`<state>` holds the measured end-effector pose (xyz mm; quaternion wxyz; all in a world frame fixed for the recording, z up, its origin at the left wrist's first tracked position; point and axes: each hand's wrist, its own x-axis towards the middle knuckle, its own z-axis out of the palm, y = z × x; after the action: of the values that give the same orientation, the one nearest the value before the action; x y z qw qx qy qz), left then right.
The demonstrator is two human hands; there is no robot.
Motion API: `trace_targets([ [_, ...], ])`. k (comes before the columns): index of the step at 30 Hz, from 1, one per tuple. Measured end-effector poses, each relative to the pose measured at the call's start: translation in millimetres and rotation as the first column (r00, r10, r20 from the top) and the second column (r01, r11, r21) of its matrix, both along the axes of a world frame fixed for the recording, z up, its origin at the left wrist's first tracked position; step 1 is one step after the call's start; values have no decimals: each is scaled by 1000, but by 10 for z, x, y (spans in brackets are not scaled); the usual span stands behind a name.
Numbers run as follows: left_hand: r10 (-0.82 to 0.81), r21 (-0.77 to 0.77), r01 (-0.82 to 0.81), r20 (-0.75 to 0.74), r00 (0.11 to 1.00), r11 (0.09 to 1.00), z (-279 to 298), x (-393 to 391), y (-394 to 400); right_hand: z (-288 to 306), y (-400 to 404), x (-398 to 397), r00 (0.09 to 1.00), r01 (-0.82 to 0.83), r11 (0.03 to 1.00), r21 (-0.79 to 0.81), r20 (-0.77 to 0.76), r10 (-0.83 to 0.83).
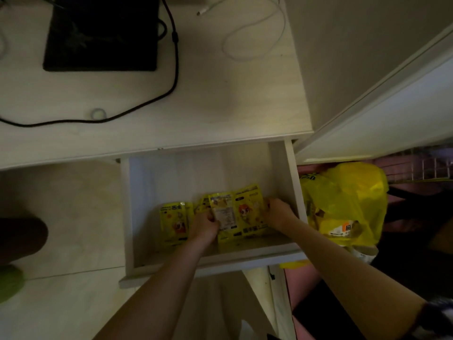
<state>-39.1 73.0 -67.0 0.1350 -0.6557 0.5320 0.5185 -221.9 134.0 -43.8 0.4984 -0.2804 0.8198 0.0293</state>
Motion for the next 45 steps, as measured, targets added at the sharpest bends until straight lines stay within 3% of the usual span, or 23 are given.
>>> trace_targets([
  [3, 16, -34, -14, 53, 998, 999, 152, 141, -39, 139, 12, 28, 997, -46, 998, 32, -53, 47],
  [7, 49, -78, -47, 15, 999, 996, 395, 371, -97, 321, 28, 86, 979, -189, 982, 32, -75, 190],
  [15, 212, -245, -239, -130, 969, 940, 961, 1020, -93, 802, -172, 461, 964, -262, 949, -175, -79, 252],
  [18, 224, -349, -263, -149, 963, 899, 1182, 1282, -21, 1009, -304, 769, 929, -370, 894, -251, -102, 356],
  [21, 256, -396, -292, -142, 956, 871, 1354, 1576, 123, 1235, -407, 1171, 833, -554, 785, -277, -161, 530],
  [25, 305, -454, -321, -111, 946, 831, 1501, 2029, 336, 1374, -492, 1805, 769, -637, 710, -302, -179, 614],
  [31, 406, -485, -377, -49, 913, 789, 1590, 2908, 801, 1499, -417, 2884, 596, -786, 523, -328, -182, 782],
  [34, 449, -501, -401, -26, 893, 767, 1620, 3449, 997, 1494, -374, 3428, 596, -775, 509, -374, -165, 786],
  [45, 468, -576, -336, 92, 879, 745, 1745, 5054, 1213, 1613, -452, 5106, 434, -847, 300, -438, -245, 867],
])
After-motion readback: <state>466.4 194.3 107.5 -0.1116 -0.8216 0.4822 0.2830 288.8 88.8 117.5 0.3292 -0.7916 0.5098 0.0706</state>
